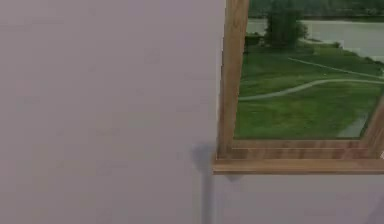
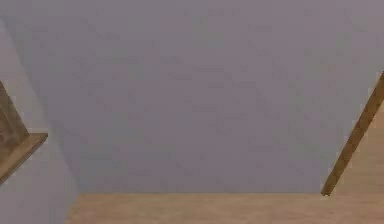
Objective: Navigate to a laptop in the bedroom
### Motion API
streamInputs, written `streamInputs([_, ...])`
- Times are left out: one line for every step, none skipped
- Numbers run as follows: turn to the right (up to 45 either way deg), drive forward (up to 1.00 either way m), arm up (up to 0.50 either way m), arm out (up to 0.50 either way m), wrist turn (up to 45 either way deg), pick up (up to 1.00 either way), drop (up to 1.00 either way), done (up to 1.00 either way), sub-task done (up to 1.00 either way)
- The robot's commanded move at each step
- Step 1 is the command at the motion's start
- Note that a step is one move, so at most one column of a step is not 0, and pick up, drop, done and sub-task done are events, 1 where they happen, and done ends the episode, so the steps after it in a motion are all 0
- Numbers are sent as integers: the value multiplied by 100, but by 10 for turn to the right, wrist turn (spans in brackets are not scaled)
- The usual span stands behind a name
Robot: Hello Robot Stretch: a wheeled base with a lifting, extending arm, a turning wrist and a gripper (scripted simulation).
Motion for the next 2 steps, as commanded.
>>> streamInputs([-450, 0, 0, 0, 0, 0, 0, 0, 0])
streamInputs([-450, 0, 0, 0, 0, 0, 0, 0, 0])
